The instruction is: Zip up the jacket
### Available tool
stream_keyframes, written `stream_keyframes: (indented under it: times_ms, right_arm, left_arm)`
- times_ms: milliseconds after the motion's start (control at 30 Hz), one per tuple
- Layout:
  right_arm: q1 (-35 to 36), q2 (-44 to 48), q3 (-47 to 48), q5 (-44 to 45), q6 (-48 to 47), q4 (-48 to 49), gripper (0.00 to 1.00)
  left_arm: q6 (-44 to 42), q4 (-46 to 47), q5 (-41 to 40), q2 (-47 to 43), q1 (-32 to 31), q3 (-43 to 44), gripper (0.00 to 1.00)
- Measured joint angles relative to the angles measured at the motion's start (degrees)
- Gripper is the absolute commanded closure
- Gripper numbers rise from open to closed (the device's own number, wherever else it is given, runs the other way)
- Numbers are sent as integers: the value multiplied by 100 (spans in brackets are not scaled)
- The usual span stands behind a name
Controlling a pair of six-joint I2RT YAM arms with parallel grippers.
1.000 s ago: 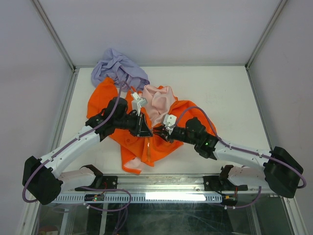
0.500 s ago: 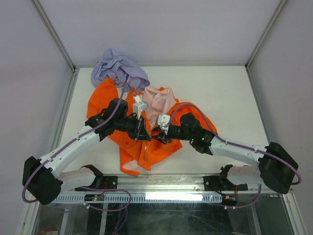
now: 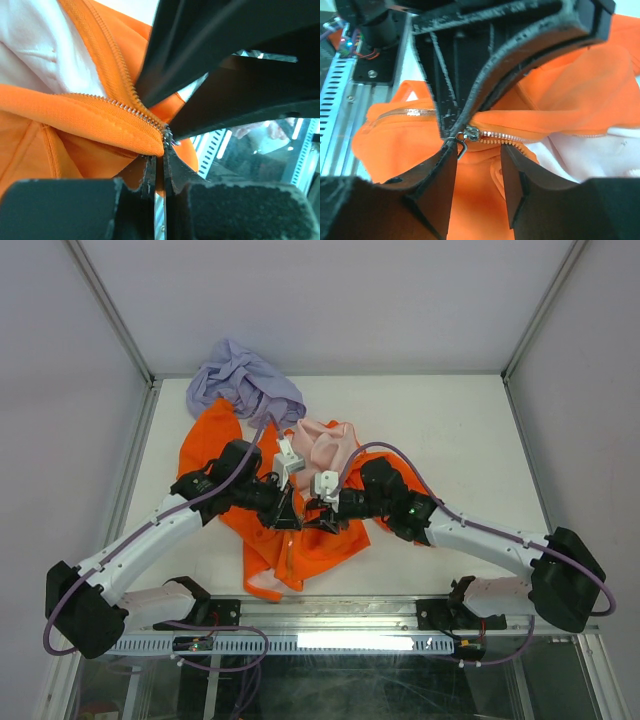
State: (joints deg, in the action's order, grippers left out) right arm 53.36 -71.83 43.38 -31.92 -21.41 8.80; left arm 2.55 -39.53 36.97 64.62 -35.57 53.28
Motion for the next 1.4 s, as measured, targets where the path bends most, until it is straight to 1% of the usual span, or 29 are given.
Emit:
stream_keyframes:
  times_ms: [100,167,367,433,567,733,867,967,1133,1400]
  right_arm:
    - [-13,0,157,-428,-199,-208,60]
    - [-26,-4,232,-577,-310,-319,63]
    - [-39,-129,334,-748,-411,-393,75]
    - [-39,-131,326,-697,-385,-337,74]
    - [-52,-61,22,-380,-155,155,72]
    - [-90,387,-514,7,87,354,71]
    - [-101,647,-660,153,225,435,72]
    - [-92,695,-667,175,334,553,67]
    - [44,636,-671,293,492,988,67]
    - [199,42,-671,450,595,1665,67]
  left_arm:
    - [-345,-170,-70,-2,0,76,100]
    - [-546,-258,-81,-7,-9,146,100]
    - [-957,-387,-125,-9,-11,251,100]
    - [-1014,-396,-157,-15,-11,256,100]
    - [-1088,-367,-369,-74,-9,262,100]
    - [-1051,-164,-616,-229,-7,262,100]
    - [-979,-92,-748,-275,-7,262,100]
    - [-922,-81,-761,-275,-7,262,100]
    - [-793,-17,-750,-275,-7,262,100]
    - [-623,33,-671,-275,-7,262,100]
